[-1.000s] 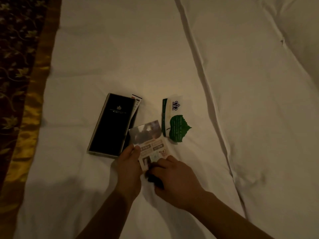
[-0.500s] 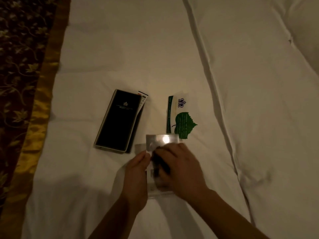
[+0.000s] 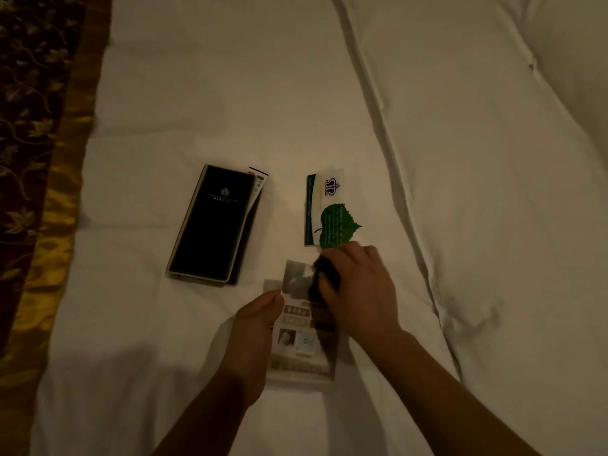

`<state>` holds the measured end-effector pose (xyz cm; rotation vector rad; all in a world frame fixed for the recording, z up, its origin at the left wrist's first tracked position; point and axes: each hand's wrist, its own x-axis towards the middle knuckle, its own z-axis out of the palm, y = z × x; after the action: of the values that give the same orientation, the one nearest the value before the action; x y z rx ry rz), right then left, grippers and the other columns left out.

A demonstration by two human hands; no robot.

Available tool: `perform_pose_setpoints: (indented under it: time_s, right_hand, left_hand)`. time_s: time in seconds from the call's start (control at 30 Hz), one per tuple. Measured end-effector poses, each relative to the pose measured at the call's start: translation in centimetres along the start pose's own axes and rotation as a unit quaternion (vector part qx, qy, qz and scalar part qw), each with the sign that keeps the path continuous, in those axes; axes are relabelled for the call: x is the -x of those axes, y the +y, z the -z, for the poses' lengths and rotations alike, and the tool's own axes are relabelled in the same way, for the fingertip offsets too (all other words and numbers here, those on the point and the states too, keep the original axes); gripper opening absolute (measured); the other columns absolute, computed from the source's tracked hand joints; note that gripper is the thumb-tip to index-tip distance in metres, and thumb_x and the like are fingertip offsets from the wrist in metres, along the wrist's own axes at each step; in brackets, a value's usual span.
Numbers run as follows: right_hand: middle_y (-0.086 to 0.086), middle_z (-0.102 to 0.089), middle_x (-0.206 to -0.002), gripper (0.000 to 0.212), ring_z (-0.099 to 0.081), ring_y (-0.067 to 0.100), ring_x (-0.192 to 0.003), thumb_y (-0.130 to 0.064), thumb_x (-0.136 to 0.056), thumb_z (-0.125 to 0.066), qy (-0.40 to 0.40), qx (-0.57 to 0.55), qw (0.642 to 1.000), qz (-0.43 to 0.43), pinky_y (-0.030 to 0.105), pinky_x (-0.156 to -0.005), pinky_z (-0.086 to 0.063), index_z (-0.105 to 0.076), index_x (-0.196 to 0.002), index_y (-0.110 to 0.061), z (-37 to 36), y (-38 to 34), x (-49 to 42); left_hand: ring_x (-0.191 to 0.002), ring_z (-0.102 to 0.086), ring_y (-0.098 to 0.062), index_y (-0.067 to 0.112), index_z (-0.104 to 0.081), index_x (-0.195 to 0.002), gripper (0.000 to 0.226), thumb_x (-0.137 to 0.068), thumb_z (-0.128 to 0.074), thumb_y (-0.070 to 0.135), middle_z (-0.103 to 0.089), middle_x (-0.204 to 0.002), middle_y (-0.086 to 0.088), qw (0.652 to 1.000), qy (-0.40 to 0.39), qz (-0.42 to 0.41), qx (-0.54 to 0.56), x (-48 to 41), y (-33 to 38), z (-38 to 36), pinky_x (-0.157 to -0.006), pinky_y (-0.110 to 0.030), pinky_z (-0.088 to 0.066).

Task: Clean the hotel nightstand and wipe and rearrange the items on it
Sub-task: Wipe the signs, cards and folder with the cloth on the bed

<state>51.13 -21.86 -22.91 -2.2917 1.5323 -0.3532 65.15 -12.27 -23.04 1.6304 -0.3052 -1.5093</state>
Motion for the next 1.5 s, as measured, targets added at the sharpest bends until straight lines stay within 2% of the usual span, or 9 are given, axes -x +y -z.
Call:
perform_pose_setpoints:
  time_s: [0.33,0.43,0.53,0.7,0.8,0.93,1.23,1.33,1.5]
  right_hand:
    - [-0.024,-0.070,-0.095,0.032,-0.064,-0.007,-0.091,-0.021,-0.079,-0.074,-0.063,-0.357,0.909,-0.204,0.010,-0.072,-0.053,-0.069,-0.090,-0.051,1.8,-0.8,6.1]
    - [-0.017,-0.076,-0.090,0.039,-0.072,0.003,-0.081,-0.004,-0.079,-0.074,-0.061,-0.486,0.847,-0.209,0.015,-0.065,-0.056,-0.077,-0.089,-0.041,3.1,-1.4,6.2]
    - [-0.003,-0.077,-0.087,0.036,-0.073,0.017,-0.072,0.000,-0.083,-0.071,-0.115,-0.540,0.817,-0.169,0.023,-0.061,-0.058,-0.077,-0.094,-0.034,3.7,-3.2,6.3]
    - [-0.014,-0.069,-0.103,0.029,-0.067,0.007,-0.097,-0.019,-0.082,-0.071,-0.037,-0.443,0.889,-0.110,0.029,-0.084,-0.056,-0.071,-0.107,-0.034,3.1,-3.4,5.0]
    - [-0.011,-0.065,-0.104,0.030,-0.061,0.003,-0.100,-0.017,-0.083,-0.068,0.040,-0.344,0.937,-0.039,0.019,-0.088,-0.048,-0.068,-0.112,-0.025,2.5,-2.9,3.7]
    - [-0.006,-0.062,-0.100,0.027,-0.058,0.011,-0.095,-0.011,-0.085,-0.068,0.025,-0.264,0.958,-0.105,0.033,-0.085,-0.051,-0.069,-0.110,-0.020,2.0,-0.6,3.9]
    - [-0.016,-0.064,-0.102,0.022,-0.055,0.003,-0.090,-0.029,-0.075,-0.065,-0.106,-0.215,0.961,0.137,0.015,-0.071,-0.047,-0.069,-0.097,-0.032,3.7,-1.3,7.8]
    - [-0.017,-0.061,-0.100,0.020,-0.047,0.003,-0.085,-0.036,-0.080,-0.057,-0.161,-0.153,0.972,0.072,0.014,-0.070,-0.041,-0.068,-0.097,-0.034,3.4,0.7,7.5]
    - [-0.012,-0.057,-0.100,0.020,-0.052,0.008,-0.091,-0.032,-0.086,-0.060,-0.077,-0.175,0.981,-0.027,0.022,-0.079,-0.047,-0.067,-0.105,-0.029,2.6,1.7,6.8]
  left_hand:
    - [-0.080,-0.077,-0.017,0.024,-0.071,-0.103,0.035,-0.107,-0.037,0.033,-0.079,-0.094,-0.001,0.994,0.097,-0.027,-0.046,-0.4,0.0,0.1,-0.057,-0.029,-0.059]
    - [-0.097,-0.074,-0.020,0.028,-0.064,-0.124,0.034,-0.102,-0.043,0.045,-0.077,-0.107,0.001,0.995,0.049,-0.065,-0.062,0.0,-0.3,-0.8,-0.072,-0.031,-0.061]
    - [-0.118,-0.061,-0.013,0.055,-0.028,-0.149,0.085,-0.070,-0.050,0.078,-0.060,-0.131,0.012,0.999,-0.018,-0.029,0.009,0.5,-0.4,-1.9,-0.097,-0.036,-0.051]
    - [-0.109,-0.072,-0.022,0.025,-0.080,-0.109,0.057,-0.067,-0.066,0.062,-0.073,-0.122,-0.012,0.971,-0.116,0.102,0.184,1.3,-0.5,-3.1,-0.078,-0.030,-0.060]
    - [-0.100,-0.075,-0.027,0.014,-0.082,-0.100,0.049,-0.073,-0.062,0.049,-0.074,-0.117,-0.016,0.948,-0.149,0.128,0.250,1.3,-0.5,-3.8,-0.073,-0.036,-0.062]
    - [-0.083,-0.077,-0.030,0.016,-0.083,-0.097,0.062,-0.055,-0.064,0.057,-0.077,-0.106,-0.019,0.952,-0.172,0.125,0.221,0.8,-0.1,-3.7,-0.064,-0.039,-0.063]
    - [-0.130,-0.057,-0.037,0.013,-0.069,-0.126,0.085,-0.074,-0.050,0.078,-0.064,-0.136,-0.017,0.977,-0.148,0.044,0.145,-0.9,0.6,-3.2,-0.109,-0.054,-0.043]
    - [-0.126,-0.062,-0.029,0.022,-0.072,-0.124,0.087,-0.071,-0.043,0.084,-0.067,-0.134,-0.009,0.978,-0.152,0.057,0.130,-0.9,0.5,-3.3,-0.102,-0.048,-0.046]
    - [-0.113,-0.070,-0.031,0.020,-0.074,-0.120,0.082,-0.077,-0.040,0.081,-0.070,-0.127,-0.014,0.967,-0.139,0.124,0.172,-0.6,-0.1,-4.0,-0.082,-0.041,-0.060]
